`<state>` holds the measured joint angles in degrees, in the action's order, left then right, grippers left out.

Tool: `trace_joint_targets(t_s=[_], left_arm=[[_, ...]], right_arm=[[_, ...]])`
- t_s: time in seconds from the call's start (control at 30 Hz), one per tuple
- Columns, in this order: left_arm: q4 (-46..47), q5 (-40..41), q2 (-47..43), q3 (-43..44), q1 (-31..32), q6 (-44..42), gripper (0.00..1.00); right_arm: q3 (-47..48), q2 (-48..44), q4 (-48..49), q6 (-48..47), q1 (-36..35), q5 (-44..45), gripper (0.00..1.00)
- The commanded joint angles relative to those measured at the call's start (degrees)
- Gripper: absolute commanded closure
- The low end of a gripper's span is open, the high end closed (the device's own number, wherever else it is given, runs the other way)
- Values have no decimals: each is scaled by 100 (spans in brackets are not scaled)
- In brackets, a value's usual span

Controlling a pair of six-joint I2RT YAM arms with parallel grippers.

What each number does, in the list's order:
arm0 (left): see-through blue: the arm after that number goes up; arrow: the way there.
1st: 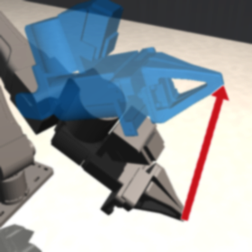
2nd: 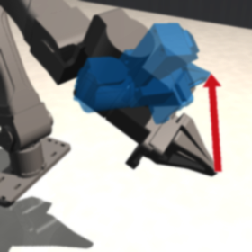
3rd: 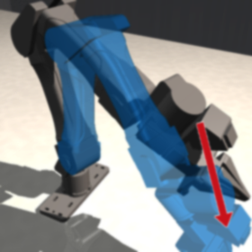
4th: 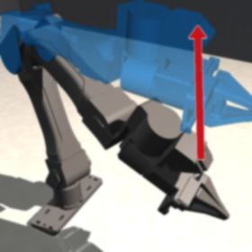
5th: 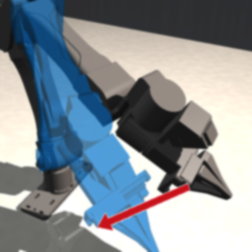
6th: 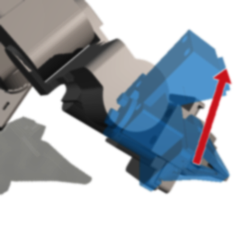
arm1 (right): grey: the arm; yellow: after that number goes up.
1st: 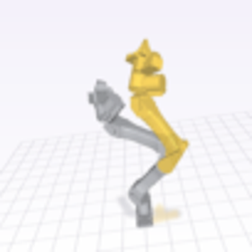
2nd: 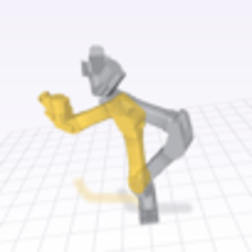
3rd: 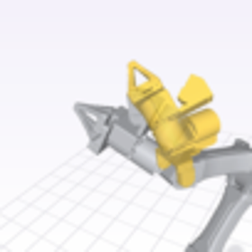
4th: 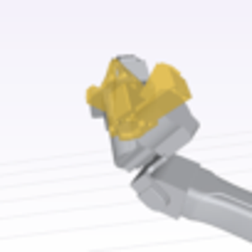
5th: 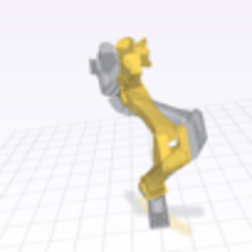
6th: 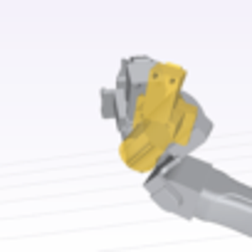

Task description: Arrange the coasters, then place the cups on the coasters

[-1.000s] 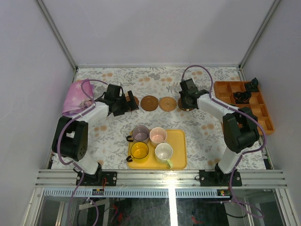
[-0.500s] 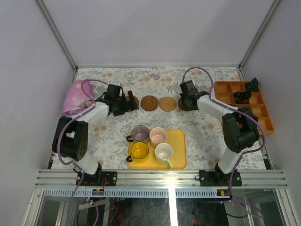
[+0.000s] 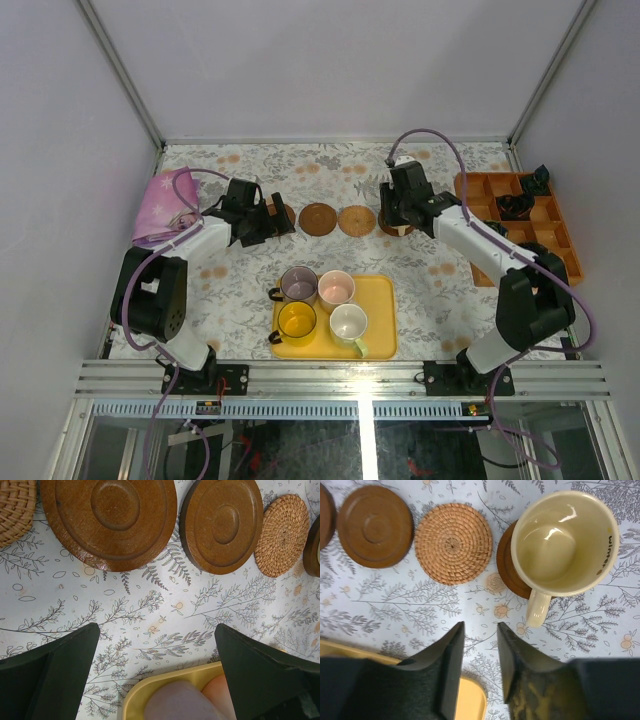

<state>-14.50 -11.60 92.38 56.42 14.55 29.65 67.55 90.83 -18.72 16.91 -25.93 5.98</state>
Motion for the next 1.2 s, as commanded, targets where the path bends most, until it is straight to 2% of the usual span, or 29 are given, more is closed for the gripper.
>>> trace_joint_targets(t_s=[0.0, 0.1, 0.2, 0.53, 0.73, 1.17], left_arm=[[299, 17, 42, 34, 11, -117, 0], [298, 6, 60, 39, 15, -117, 0], [310, -7, 59, 35, 13, -126, 0], [334, -27, 99, 44, 13, -120, 0], [323, -3, 99, 43, 11, -126, 0], [303, -59, 236, 105, 11, -133, 0]], right_arm=[[376, -392, 164, 41, -82, 97, 54], [685, -339, -79, 101, -83, 457, 42], [1002, -141, -216, -24, -79, 770, 38], [2468, 1169, -852, -768, -49, 899, 56], [3030, 1711, -1261, -825, -28, 1084, 57], [2735, 1844, -1429, -619, 81, 983, 57]])
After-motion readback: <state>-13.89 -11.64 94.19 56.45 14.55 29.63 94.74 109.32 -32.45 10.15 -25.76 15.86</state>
